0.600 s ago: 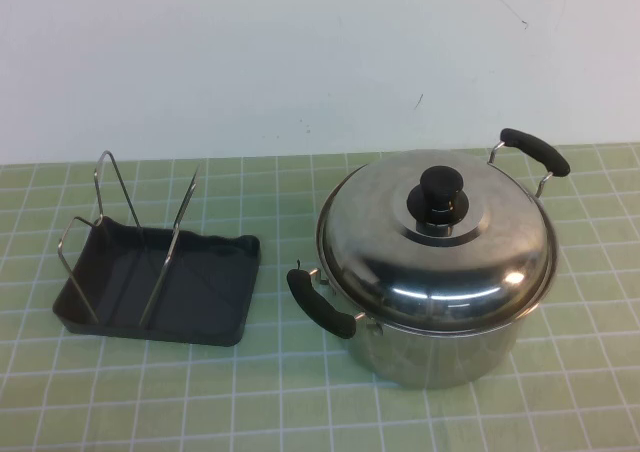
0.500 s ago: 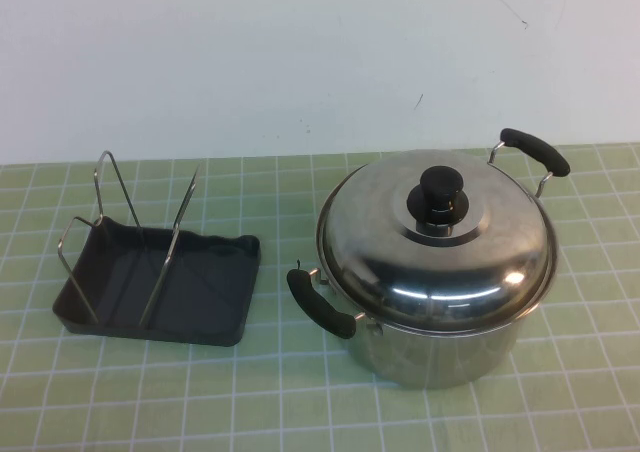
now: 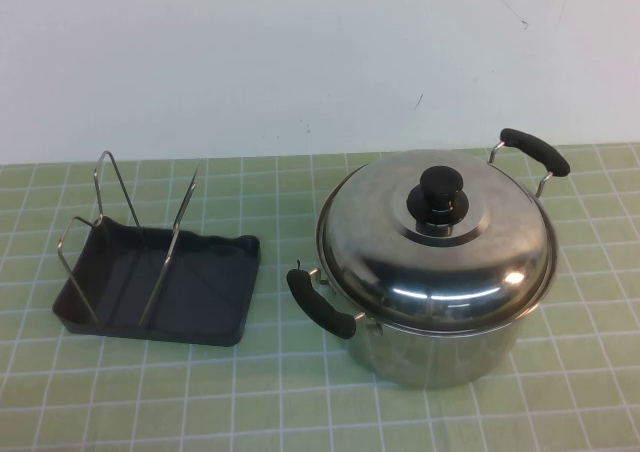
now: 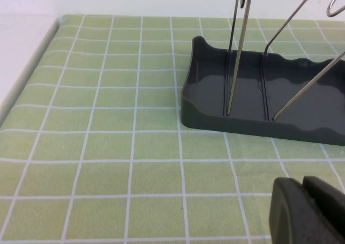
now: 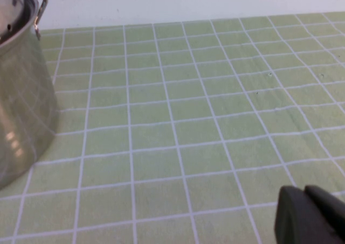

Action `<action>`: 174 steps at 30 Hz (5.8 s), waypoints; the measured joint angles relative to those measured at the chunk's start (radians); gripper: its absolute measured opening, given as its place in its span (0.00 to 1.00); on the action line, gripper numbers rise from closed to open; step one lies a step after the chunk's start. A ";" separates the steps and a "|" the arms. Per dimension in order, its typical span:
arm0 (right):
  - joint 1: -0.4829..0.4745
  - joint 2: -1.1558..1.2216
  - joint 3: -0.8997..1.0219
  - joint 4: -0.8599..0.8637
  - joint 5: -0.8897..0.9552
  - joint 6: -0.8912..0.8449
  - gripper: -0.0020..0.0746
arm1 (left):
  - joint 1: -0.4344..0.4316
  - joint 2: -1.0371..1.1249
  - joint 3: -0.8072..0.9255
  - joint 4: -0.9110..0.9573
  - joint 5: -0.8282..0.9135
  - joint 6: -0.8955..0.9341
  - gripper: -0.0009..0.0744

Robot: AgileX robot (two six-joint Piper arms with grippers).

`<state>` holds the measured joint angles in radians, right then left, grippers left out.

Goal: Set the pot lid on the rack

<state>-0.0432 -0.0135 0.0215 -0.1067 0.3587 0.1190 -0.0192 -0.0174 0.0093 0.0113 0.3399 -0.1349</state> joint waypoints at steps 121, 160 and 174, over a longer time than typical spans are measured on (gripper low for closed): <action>0.468 1.655 -0.889 -0.635 -0.872 0.309 0.84 | 0.001 0.094 -0.147 -0.334 -0.340 0.310 0.01; 0.880 1.518 -1.079 -0.670 -0.930 0.471 0.47 | 0.001 0.100 -0.153 -1.709 0.018 0.440 0.60; 1.065 1.627 -1.157 -0.670 -0.921 0.433 0.47 | 0.001 0.100 -0.159 -1.713 0.102 0.491 0.59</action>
<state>1.0215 1.6133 -1.1352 -0.7766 -0.5624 0.5518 -0.0179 0.0828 -0.1495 -1.7021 0.4414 0.3565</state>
